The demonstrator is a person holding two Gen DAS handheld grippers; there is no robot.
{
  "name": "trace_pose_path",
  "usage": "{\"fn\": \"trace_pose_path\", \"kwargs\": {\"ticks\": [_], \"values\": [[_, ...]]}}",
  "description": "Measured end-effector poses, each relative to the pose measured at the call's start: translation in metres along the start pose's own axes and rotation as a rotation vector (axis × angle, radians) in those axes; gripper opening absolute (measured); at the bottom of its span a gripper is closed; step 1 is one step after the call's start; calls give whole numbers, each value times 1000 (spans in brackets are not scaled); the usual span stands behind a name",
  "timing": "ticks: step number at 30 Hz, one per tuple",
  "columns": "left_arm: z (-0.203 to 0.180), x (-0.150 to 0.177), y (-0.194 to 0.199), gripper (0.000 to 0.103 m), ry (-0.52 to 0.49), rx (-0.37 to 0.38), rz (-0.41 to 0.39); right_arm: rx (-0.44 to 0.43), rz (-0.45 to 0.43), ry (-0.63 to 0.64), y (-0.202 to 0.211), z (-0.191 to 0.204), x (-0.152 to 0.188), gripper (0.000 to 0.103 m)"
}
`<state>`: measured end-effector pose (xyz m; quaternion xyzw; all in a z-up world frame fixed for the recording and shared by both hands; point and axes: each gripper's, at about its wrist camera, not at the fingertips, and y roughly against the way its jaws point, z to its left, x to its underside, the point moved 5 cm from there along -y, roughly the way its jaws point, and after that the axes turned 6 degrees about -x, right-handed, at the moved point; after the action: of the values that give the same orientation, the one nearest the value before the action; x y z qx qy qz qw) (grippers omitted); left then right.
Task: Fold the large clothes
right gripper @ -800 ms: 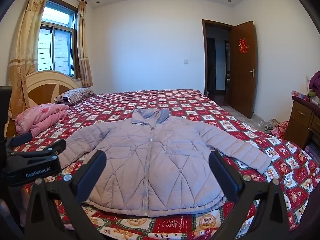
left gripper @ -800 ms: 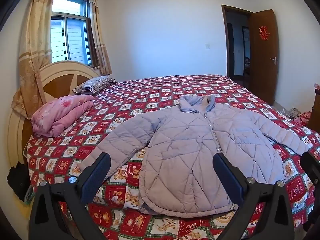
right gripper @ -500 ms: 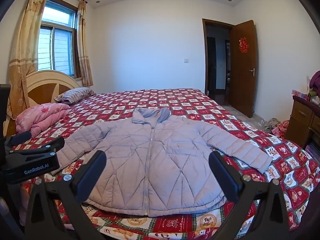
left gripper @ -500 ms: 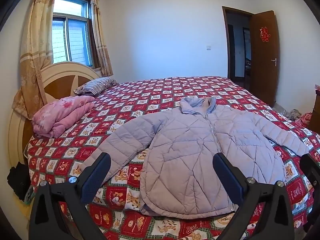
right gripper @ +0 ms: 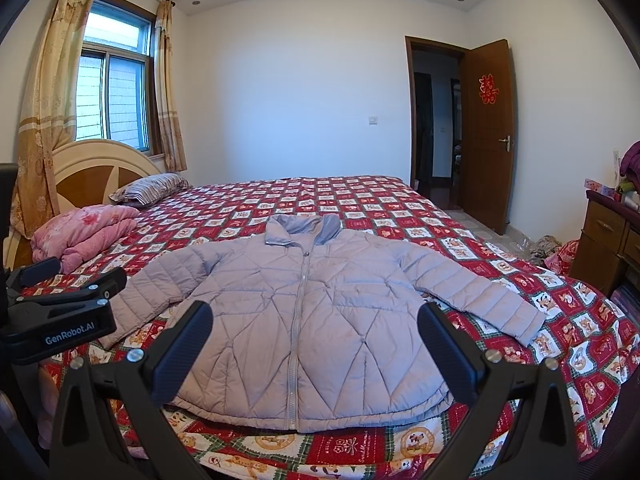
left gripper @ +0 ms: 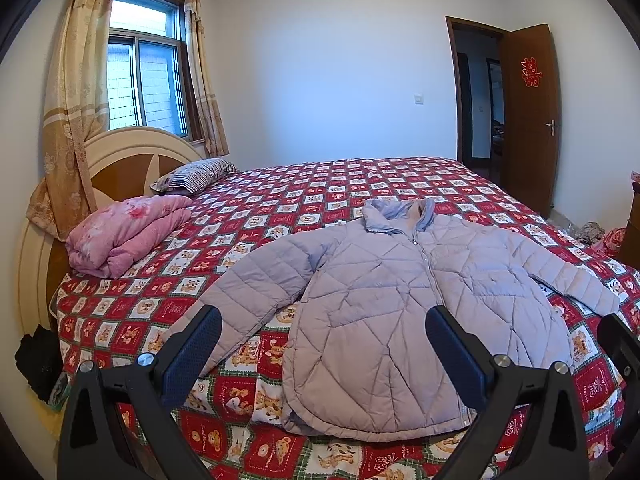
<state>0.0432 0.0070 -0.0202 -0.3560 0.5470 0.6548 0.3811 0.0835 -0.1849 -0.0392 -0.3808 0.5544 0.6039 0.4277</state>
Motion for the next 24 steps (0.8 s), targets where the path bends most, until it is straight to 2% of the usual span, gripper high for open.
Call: {"fn": "trace_pose_path", "kwargs": {"ticks": [24], "values": [[2,-2,0,102,8,-10,-6,-3,8,-7,-6,4,8,103]]}}
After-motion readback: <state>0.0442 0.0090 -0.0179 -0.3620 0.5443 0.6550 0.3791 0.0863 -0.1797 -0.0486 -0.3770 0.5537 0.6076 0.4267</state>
